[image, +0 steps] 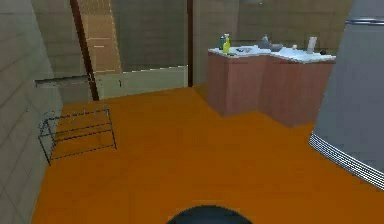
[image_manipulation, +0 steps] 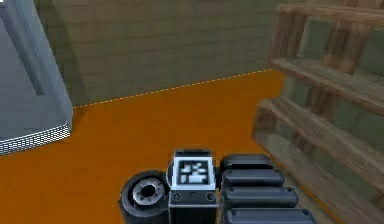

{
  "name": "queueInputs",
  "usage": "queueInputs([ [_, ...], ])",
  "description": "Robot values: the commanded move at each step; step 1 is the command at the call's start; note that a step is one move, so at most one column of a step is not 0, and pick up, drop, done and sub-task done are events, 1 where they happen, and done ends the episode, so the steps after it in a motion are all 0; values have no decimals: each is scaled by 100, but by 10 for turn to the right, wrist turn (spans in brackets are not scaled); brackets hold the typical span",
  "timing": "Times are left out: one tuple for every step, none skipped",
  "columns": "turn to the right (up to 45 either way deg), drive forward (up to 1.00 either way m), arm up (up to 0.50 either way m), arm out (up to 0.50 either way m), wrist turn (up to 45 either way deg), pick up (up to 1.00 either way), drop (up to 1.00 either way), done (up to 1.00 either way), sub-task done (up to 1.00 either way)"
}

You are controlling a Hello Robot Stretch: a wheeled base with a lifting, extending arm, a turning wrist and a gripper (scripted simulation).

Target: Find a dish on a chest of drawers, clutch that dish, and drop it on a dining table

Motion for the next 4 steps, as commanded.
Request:
queueInputs([
  [0, 100, 0, 0, 0, 0, 0, 0, 0],
  [0, 100, 0, 0, 0, 0, 0, 0, 0],
  [0, 5, 0, 0, 0, 0, 0, 0, 0],
  [-240, 0, 0, 0, 0, 0, 0, 0, 0],
])
